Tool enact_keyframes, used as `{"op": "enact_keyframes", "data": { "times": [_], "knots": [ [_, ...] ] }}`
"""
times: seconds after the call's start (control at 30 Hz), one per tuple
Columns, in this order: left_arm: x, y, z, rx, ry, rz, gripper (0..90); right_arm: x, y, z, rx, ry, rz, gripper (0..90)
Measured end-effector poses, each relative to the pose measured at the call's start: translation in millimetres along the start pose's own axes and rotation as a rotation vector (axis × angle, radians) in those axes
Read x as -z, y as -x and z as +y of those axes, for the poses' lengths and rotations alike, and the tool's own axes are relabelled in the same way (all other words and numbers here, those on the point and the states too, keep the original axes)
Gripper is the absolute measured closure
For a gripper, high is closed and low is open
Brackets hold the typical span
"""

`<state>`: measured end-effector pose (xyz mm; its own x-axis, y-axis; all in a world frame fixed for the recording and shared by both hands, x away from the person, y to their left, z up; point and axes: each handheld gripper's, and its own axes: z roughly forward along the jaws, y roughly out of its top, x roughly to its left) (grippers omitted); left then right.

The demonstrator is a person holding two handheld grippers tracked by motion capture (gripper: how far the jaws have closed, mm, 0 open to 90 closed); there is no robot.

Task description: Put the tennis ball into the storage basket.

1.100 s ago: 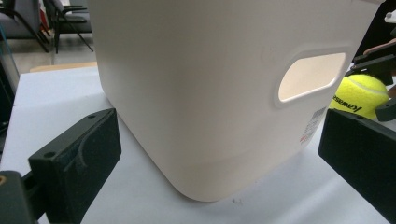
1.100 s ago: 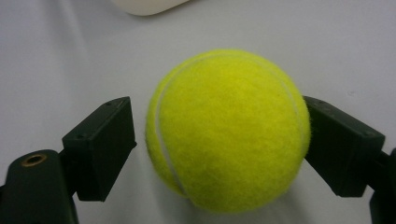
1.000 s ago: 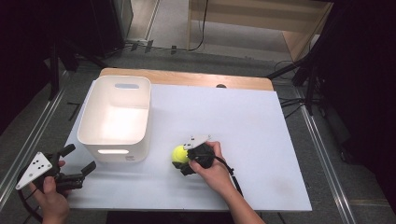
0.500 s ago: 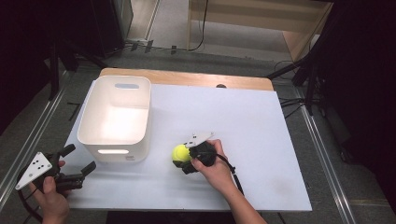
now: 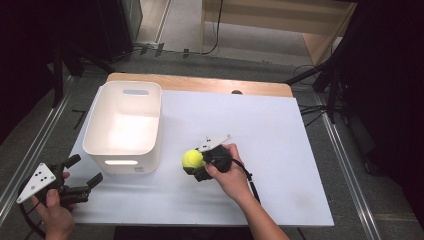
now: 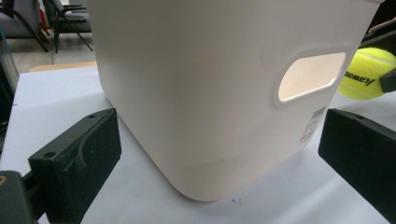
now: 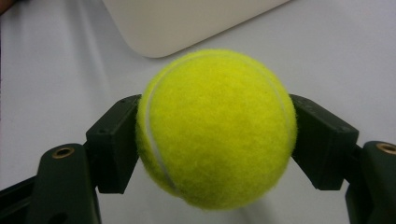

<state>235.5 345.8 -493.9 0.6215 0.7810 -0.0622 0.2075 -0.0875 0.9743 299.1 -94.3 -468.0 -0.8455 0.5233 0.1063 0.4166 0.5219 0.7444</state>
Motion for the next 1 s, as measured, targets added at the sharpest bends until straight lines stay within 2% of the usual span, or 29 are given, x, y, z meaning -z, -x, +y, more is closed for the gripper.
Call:
{"op": "enact_keyframes", "data": {
  "times": [0.5,1.0],
  "knots": [
    [0.2,-0.3,-0.1,0.005,0.002,0.0,0.0,8.3,0.6,18.2,0.008,0.007,0.019,23.4],
    [0.6,-0.8,-0.1,0.009,0.008,-0.005,0.0,14.7,-3.0,45.3,0.044,0.027,0.027,23.5]
  ]
}}
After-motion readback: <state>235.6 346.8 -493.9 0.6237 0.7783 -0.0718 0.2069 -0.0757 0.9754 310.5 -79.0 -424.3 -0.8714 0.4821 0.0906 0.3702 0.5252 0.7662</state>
